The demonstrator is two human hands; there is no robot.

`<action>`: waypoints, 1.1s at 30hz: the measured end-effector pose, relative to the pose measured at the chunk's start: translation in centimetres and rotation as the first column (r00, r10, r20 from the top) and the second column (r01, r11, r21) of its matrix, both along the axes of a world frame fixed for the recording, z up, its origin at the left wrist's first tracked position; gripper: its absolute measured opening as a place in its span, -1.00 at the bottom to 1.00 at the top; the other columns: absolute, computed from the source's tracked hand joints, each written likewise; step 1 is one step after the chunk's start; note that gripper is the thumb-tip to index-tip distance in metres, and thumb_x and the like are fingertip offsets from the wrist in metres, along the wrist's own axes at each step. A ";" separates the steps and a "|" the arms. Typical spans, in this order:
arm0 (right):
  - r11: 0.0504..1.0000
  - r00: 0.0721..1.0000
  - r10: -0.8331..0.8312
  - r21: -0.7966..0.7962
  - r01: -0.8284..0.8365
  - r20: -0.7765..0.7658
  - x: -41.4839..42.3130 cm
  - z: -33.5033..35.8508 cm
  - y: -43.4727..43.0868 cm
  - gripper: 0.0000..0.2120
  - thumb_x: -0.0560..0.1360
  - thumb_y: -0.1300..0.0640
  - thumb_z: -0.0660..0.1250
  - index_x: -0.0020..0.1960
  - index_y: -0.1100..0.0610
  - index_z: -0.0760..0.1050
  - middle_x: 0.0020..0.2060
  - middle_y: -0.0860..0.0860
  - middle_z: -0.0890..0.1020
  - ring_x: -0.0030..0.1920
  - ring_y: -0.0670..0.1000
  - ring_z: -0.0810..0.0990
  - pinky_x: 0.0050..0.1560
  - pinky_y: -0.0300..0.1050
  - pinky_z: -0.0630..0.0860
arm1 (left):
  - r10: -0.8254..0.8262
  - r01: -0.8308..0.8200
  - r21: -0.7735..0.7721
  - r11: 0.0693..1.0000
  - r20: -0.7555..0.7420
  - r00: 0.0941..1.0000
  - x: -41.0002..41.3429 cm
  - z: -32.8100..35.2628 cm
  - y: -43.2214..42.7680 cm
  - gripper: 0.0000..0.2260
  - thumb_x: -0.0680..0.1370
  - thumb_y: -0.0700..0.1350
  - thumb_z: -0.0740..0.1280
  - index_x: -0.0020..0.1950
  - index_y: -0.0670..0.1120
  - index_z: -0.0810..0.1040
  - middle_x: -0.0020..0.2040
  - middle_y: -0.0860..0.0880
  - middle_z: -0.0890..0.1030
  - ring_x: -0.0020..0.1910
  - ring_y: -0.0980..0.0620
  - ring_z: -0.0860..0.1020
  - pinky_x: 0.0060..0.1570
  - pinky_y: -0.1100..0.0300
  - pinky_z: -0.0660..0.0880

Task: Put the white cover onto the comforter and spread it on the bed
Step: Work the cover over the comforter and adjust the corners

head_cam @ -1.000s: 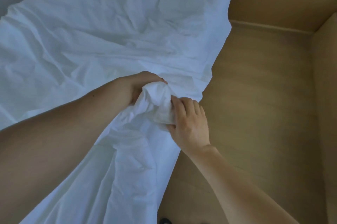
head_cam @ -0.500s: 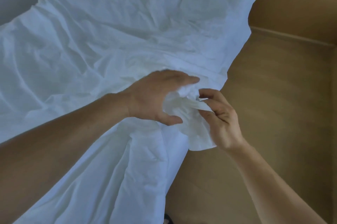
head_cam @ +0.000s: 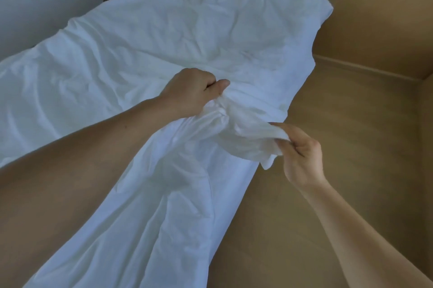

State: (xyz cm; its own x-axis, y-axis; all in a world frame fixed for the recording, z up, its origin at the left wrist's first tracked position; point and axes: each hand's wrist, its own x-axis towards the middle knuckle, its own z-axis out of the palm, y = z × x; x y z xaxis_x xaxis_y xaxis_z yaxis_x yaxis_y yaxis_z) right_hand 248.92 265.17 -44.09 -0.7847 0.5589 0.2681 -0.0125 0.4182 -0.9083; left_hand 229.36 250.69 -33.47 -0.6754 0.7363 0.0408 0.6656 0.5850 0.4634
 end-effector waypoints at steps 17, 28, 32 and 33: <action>0.916 0.965 -0.122 0.401 0.019 0.231 -8.5 -1.1 -2.8 -0.76 0.63 0.14 0.16 -0.06 0.21 0.56 -0.24 0.04 0.57 -0.19 0.09 0.51 -0.19 -0.04 0.36 | -0.034 0.098 -0.076 0.992 0.590 0.807 -1.7 -2.4 -0.4 -0.20 0.21 0.18 0.62 0.40 0.11 0.44 0.20 0.15 0.58 0.12 0.19 0.57 0.09 0.26 0.47; 0.712 0.998 0.065 -0.701 -0.043 0.005 -6.3 0.1 -1.1 -0.78 0.66 0.24 0.18 -0.10 0.24 0.53 -0.21 0.07 0.63 -0.14 0.04 0.58 -0.06 -0.11 0.52 | 0.067 -0.169 -0.207 0.964 -0.424 0.903 -8.2 -6.7 -2.9 -0.68 0.45 -0.26 0.39 0.19 -0.14 0.53 0.09 -0.18 0.50 0.04 -0.25 0.51 -0.12 -0.07 0.46; 0.543 0.997 0.023 -0.838 0.047 0.070 -7.2 -0.8 -2.0 -0.75 0.66 0.25 0.14 0.10 0.35 0.56 -0.06 0.15 0.70 0.00 0.13 0.67 0.06 -0.04 0.57 | -0.148 0.013 -0.414 0.910 -0.296 0.944 -7.9 -7.2 -2.6 -0.28 0.39 -0.07 0.49 0.50 0.01 0.30 0.38 -0.11 0.39 0.35 -0.16 0.33 0.25 -0.05 0.34; 0.546 0.992 0.028 -0.834 0.085 0.119 -7.5 -1.2 -2.1 -0.74 0.66 0.25 0.14 0.11 0.35 0.57 -0.05 0.15 0.71 0.01 0.15 0.67 0.04 -0.03 0.57 | -0.200 0.116 -0.421 0.899 -0.159 0.967 -7.3 -7.1 -2.6 -0.12 0.33 -0.01 0.52 0.57 0.08 0.17 0.48 -0.04 0.30 0.45 -0.08 0.24 0.38 -0.02 0.25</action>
